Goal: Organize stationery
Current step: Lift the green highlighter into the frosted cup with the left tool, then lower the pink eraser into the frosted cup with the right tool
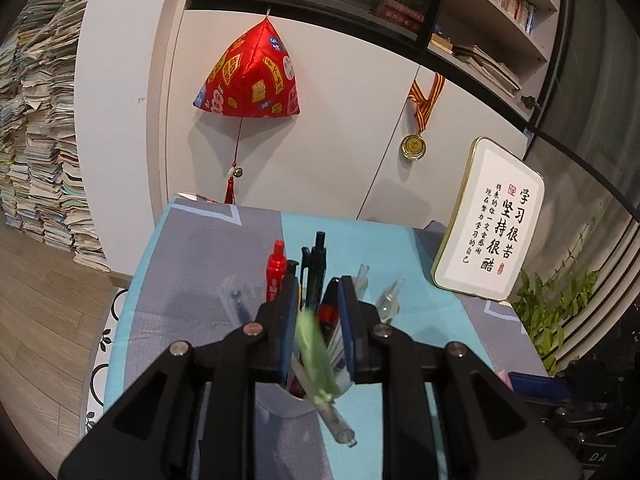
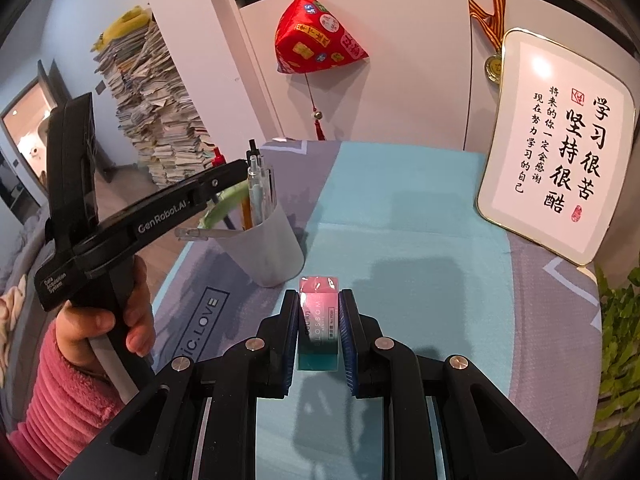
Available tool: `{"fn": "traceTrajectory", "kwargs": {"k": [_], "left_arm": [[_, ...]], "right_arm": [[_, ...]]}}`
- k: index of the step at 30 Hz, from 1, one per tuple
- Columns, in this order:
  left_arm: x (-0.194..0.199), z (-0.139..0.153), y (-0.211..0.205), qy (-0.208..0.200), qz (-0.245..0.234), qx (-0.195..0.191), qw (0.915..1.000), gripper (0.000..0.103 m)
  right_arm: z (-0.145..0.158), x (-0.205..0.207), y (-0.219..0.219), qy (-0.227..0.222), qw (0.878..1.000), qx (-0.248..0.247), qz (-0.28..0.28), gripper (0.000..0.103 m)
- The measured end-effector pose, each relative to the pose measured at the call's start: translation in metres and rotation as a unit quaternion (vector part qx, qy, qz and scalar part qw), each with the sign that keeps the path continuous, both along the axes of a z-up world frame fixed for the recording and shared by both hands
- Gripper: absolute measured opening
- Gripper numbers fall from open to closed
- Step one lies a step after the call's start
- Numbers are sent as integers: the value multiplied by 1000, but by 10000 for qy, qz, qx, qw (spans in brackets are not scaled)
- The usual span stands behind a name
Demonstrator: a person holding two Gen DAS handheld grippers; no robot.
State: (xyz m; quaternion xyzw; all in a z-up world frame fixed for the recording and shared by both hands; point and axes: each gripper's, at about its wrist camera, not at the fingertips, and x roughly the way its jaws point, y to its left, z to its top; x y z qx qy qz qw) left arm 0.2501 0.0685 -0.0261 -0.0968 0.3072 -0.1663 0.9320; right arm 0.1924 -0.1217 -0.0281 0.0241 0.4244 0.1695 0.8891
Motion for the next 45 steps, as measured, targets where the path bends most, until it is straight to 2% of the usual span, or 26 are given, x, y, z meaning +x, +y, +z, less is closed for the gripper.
{"fn": "traceTrajectory", "kwargs": {"k": [5, 10, 16, 23, 27, 37, 45], "left_arm": [[-9, 6, 9, -59, 39, -123, 9999, 19], [-38, 11, 22, -312, 361, 76, 9988, 43], [-78, -8, 33, -380, 615, 485, 9962, 54], [-101, -31, 34, -109, 526, 621, 9966, 57], [-106, -35, 34, -64, 486, 652, 9967, 58], [-110, -38, 35, -68, 453, 661, 9968, 60], [-107, -43, 32, 24, 419, 682, 9968, 61]], "right_arm": [[1, 1, 2, -15, 10000, -14, 18, 20], [5, 3, 6, -79, 10000, 5, 44, 21], [15, 12, 25, -173, 9996, 107, 216, 21], [30, 30, 60, -351, 9982, 169, 449, 21], [32, 45, 80, -418, 9977, 113, 527, 21], [14, 75, 103, -264, 9982, -107, 525, 21], [0, 82, 108, -176, 9984, -271, 465, 21]]}}
